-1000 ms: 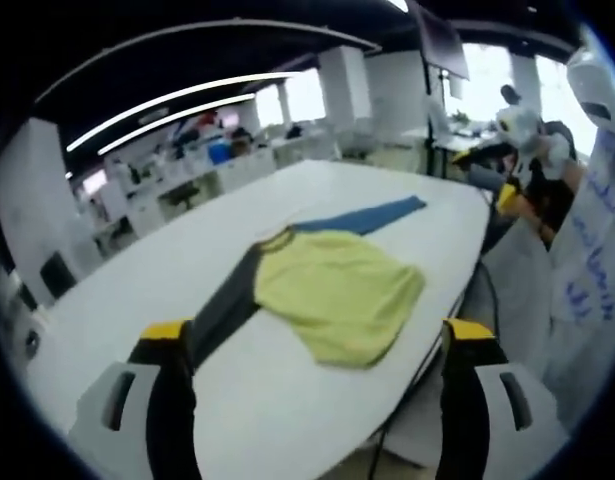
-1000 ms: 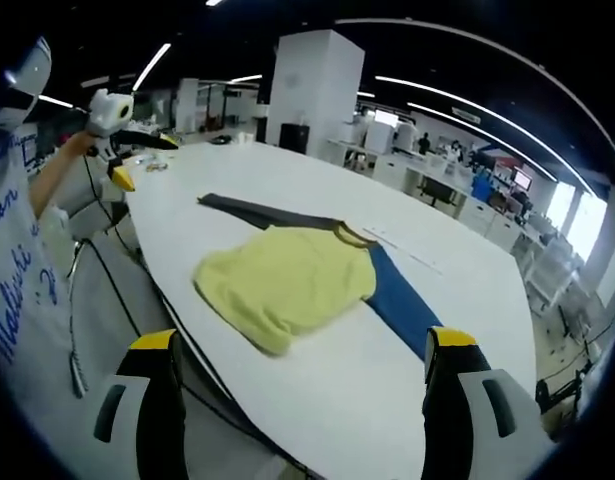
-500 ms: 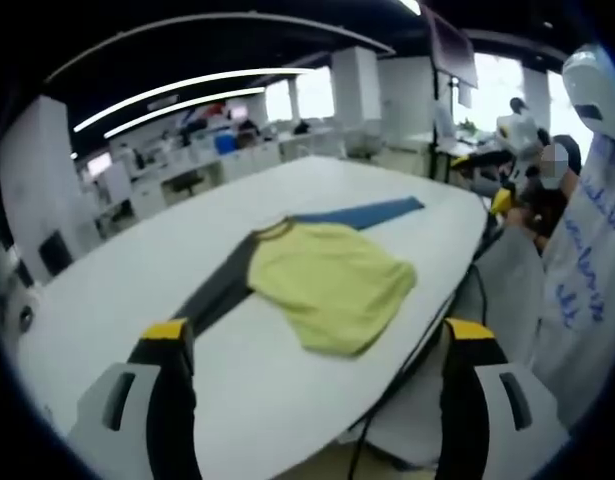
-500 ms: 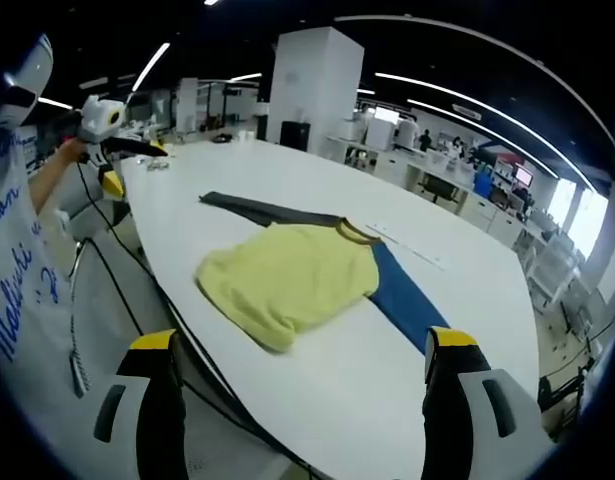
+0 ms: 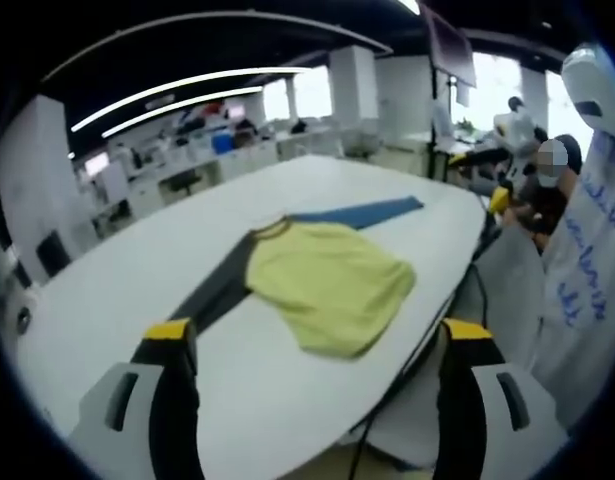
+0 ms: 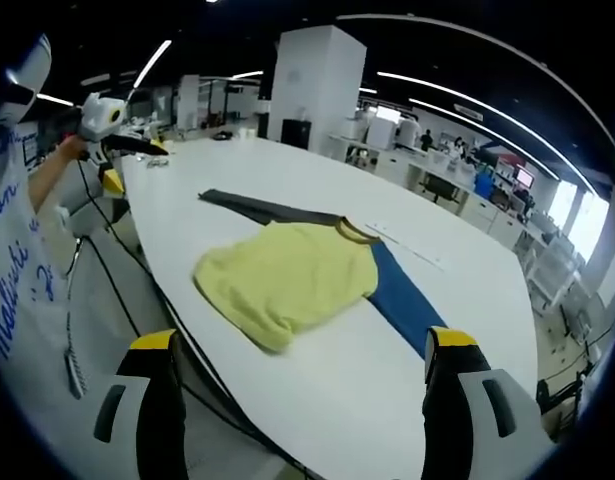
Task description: Fold the garment on the visible template until the final outline fits inside the template.
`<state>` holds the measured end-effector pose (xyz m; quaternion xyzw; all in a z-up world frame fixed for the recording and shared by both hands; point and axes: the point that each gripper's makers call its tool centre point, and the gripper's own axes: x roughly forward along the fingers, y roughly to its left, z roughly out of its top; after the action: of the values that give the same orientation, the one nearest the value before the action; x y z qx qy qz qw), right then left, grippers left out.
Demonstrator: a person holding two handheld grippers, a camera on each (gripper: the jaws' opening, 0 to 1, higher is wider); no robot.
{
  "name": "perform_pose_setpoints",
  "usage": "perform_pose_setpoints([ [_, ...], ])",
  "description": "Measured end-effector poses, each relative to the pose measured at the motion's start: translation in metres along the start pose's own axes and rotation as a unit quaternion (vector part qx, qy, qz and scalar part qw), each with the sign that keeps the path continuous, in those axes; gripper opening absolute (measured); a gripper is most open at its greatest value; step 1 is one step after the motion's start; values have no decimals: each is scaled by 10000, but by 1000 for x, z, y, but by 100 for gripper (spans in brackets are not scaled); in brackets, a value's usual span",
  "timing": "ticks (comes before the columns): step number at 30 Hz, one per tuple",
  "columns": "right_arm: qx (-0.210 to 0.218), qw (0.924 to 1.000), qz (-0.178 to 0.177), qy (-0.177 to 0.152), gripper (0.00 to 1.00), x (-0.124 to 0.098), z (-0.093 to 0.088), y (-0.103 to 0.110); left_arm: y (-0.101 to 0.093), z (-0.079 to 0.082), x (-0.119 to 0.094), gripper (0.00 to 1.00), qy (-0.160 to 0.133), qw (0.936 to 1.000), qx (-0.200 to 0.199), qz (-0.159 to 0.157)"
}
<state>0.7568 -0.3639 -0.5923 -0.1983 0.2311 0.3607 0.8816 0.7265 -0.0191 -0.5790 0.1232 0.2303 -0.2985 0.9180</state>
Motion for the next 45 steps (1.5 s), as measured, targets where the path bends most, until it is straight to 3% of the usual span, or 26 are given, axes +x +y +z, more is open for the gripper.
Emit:
perform_pose_setpoints([
  [3,-28,10000,19,-13,100,3,2,-2,3,1,4,95,-39,10000,-26,14],
  [7,-47,10000,58,-32,100,10,3,-4,-1,3,13,90,-204,9992,-276,-218],
  [19,18,9993,363,1,100,33,-2,3,-10,-16,44,70,66,9985,-199,-505],
  [24,65,9991,418,41,97,42,-8,4,-10,-26,58,61,196,9969,-455,-613],
  [29,86,9987,490,148,91,53,-18,5,-10,-36,71,54,387,9961,-383,-693],
  [32,86,9985,504,214,87,59,-24,5,-7,-40,80,52,390,9944,-637,-745],
  [40,203,9972,671,246,73,76,-30,10,1,-58,98,37,708,9921,-716,-746],
  [45,312,9961,785,268,62,88,-35,14,5,-64,111,31,718,9905,-876,-779],
])
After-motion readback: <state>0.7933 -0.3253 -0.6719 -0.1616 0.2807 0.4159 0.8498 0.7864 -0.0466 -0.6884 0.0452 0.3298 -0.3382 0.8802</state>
